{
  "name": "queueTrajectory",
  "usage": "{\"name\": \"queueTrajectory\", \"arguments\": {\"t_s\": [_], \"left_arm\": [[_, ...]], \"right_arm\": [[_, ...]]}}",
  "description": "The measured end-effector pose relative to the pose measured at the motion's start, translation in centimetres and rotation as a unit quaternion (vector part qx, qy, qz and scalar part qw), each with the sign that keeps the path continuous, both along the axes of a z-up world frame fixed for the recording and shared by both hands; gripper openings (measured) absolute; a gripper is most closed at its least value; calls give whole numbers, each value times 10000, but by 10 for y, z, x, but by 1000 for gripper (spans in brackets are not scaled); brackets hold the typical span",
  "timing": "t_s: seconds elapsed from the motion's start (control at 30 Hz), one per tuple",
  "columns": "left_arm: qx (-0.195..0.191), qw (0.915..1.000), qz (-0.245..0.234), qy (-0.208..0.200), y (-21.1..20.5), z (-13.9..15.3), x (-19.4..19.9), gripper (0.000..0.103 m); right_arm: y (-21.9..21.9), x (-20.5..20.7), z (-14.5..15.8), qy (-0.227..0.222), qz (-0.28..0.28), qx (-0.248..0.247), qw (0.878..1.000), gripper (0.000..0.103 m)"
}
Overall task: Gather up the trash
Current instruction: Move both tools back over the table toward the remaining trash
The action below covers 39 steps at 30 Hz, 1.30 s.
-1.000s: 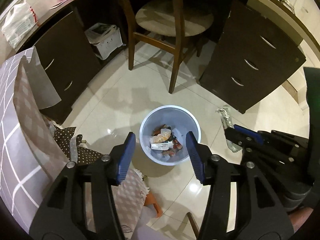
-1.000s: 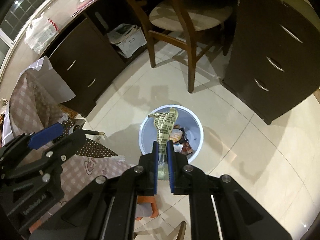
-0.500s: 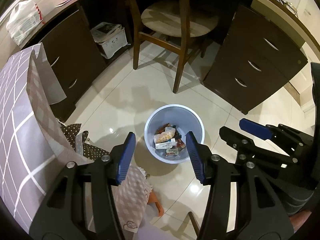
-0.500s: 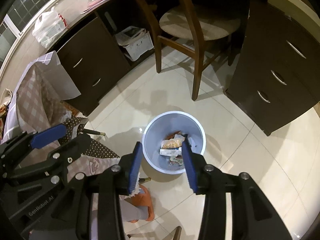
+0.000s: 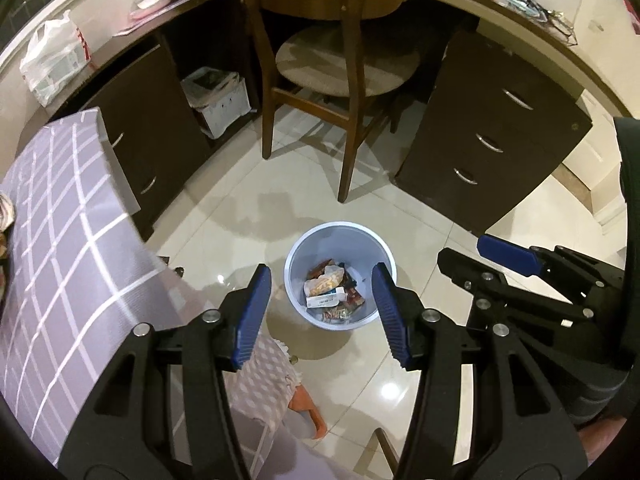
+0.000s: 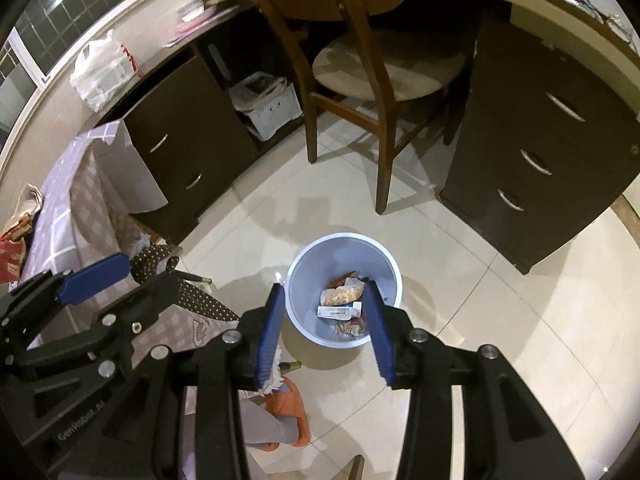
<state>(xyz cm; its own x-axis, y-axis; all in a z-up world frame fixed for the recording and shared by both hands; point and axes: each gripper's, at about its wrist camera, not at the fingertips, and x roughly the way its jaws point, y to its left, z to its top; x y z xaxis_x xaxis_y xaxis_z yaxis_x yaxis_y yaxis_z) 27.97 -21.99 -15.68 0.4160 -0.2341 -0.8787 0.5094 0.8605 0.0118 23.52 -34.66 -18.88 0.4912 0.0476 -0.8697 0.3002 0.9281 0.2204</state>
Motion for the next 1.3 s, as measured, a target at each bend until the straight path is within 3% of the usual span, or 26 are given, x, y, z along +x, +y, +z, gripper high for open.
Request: {"name": "queueTrajectory", "arguments": {"t_s": [0.17, 0.63, 0.97, 1.3], "left_arm": [[-124, 9997, 69, -179, 12, 20, -13, 52], [-495, 9929, 809, -717, 99, 76, -34, 54], [-631, 9784, 1726, -945, 196, 95, -43, 58], [-508, 9620, 2441, -1112, 290, 95, -52, 61]], "right_arm": [[7, -9, 20, -188, 19, -53, 9998, 41], [73, -15, 82, -809, 603, -298, 9945, 69], [163, -4, 111, -1065, 1540, -679, 9800, 70], [257, 7, 125, -1145, 2318, -867, 9621, 70]]}}
